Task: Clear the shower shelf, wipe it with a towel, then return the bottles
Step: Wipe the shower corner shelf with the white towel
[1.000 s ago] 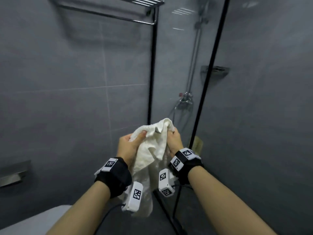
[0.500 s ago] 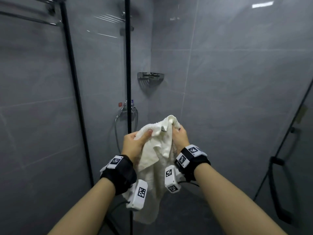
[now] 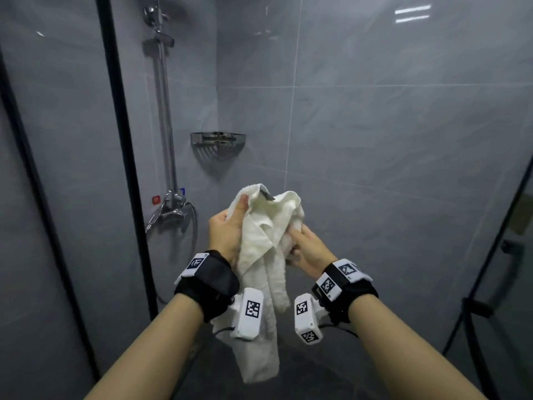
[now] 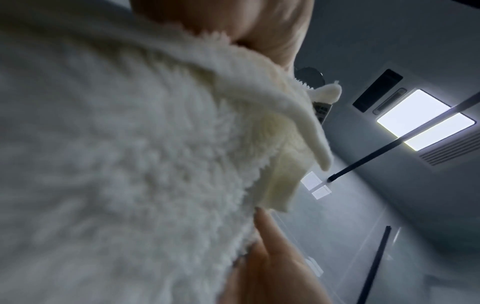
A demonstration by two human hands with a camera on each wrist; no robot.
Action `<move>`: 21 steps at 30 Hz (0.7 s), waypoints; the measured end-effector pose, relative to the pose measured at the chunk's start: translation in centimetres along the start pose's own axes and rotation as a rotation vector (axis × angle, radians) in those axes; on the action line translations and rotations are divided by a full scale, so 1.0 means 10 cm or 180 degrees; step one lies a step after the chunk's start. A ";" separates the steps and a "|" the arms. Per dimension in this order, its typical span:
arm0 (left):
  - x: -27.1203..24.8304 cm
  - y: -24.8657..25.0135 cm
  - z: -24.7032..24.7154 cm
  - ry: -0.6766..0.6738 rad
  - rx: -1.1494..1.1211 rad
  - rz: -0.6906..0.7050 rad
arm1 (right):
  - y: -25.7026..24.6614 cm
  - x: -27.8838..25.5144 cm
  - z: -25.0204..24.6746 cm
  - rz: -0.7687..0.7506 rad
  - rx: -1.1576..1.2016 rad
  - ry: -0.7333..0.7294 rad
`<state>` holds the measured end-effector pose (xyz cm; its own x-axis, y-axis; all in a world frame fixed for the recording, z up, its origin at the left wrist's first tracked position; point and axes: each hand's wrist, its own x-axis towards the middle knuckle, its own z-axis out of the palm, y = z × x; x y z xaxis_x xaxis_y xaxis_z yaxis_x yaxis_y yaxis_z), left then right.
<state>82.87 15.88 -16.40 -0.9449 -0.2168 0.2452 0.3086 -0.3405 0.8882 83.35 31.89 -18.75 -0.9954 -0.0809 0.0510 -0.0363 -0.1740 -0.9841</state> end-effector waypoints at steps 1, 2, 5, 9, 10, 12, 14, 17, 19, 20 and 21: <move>0.19 -0.06 0.05 -0.0019 0.0085 -0.0012 | -0.07 0.16 -0.04 -0.0098 -0.0053 0.0079; 0.37 -0.12 0.12 -0.0049 0.0197 -0.0024 | -0.15 0.34 -0.08 -0.0197 -0.0088 0.0167; 0.82 -0.29 0.29 -0.0181 0.0711 -0.0133 | -0.40 0.77 -0.19 -0.0245 -0.0171 0.0511; 1.33 -0.45 0.45 -0.0276 0.1276 -0.0357 | -0.57 1.27 -0.31 -0.0162 -0.0182 0.0672; 1.43 -0.47 0.48 -0.0371 0.1203 -0.0431 | -0.61 1.40 -0.32 -0.0148 -0.0184 0.0738; 1.58 -0.53 0.53 -0.0590 0.1100 -0.0509 | -0.68 1.67 -0.37 -0.0178 -0.0155 0.0850; 1.75 -0.65 0.56 -0.0756 0.1448 -0.0316 | -0.74 1.92 -0.40 -0.0250 -0.0125 0.0889; 1.97 -0.86 0.62 -0.1322 0.1776 0.0219 | -0.79 2.32 -0.46 -0.0337 0.0009 0.0820; 2.21 -1.02 0.68 -0.1151 0.1699 0.0305 | -0.80 2.61 -0.53 -0.0397 0.0137 0.0706; 2.35 -1.09 0.73 -0.0933 0.1603 0.0328 | -0.80 2.75 -0.59 -0.0421 0.0208 0.0603; 2.51 -1.14 0.77 -0.0740 0.1551 0.0386 | -0.81 2.87 -0.66 -0.0434 0.0277 0.0475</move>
<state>54.85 21.40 -17.34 -0.9220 -0.0016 0.3871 0.3826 0.1490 0.9118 54.45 37.44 -10.40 -0.9841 0.0942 0.1506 -0.1703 -0.2580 -0.9510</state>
